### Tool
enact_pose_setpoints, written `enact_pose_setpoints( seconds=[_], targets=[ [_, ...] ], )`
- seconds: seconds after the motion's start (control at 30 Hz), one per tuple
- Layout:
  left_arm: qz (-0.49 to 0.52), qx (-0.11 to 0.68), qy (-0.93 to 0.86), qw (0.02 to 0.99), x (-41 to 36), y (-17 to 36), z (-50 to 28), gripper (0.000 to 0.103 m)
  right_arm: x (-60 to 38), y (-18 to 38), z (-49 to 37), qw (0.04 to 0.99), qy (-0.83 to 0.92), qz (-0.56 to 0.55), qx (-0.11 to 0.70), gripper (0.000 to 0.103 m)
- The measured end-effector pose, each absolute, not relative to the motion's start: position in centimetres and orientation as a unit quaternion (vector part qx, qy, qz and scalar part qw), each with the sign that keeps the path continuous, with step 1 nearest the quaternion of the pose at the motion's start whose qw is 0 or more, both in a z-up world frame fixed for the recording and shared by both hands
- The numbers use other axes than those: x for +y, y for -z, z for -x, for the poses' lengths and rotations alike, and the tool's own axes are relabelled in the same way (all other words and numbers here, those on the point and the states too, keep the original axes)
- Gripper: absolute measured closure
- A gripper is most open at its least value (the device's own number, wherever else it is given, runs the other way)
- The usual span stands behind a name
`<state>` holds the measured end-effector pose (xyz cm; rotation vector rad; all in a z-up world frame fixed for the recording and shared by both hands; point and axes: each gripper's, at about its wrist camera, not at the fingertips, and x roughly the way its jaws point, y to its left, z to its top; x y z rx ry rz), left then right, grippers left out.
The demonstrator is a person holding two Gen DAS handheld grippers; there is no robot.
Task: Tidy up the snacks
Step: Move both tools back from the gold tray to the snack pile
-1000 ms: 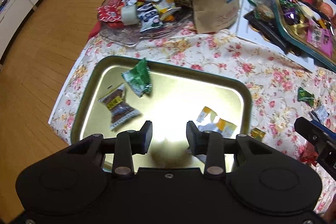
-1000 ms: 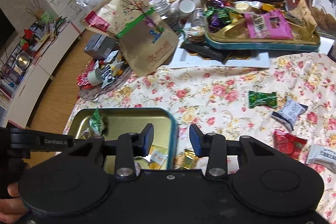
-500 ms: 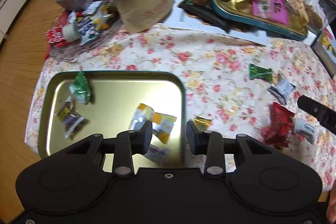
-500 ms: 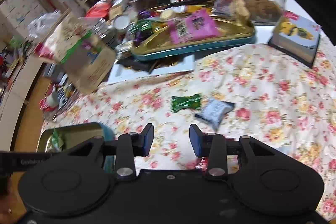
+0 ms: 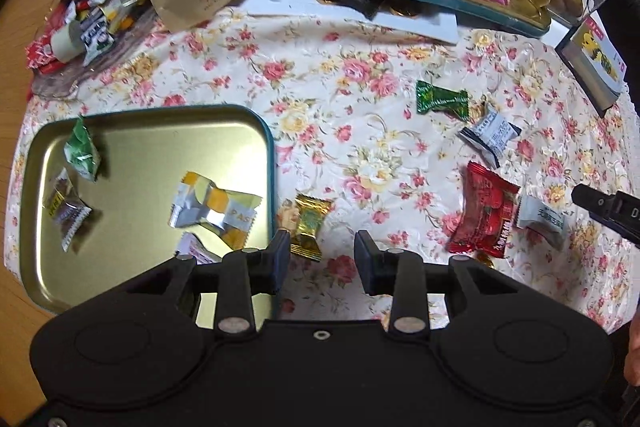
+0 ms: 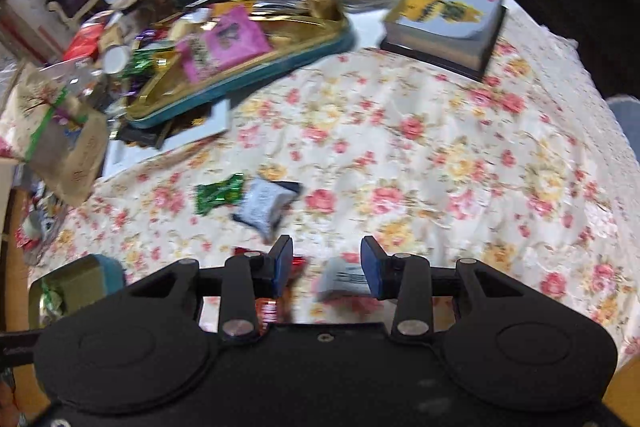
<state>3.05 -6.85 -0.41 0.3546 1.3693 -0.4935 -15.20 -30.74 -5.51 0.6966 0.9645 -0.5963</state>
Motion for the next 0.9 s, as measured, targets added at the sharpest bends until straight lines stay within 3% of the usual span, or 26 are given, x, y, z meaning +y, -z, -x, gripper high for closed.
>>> enact_pose_setpoints(
  seconds=[0.3, 0.47, 0.9],
  targets=[
    [-0.156, 0.631, 0.226, 0.725, -7.4, 0.6, -2.9, 0.058, -33.5, 9.0, 17.2, 0.731, 0.303, -0.397, 0.465, 0.062],
    [-0.157, 0.633, 0.228, 0.723, -7.5, 0.6, -2.8, 0.058, -33.4, 8.8, 16.3, 0.757, 0.346, -0.341, 0.438, 0.062],
    [-0.133, 0.636, 0.218, 0.728, -6.2, 0.1, -3.5, 0.058, -32.5, 11.3, 16.0, 0.711, 0.282, -0.351, 0.540, 0.062]
  ],
)
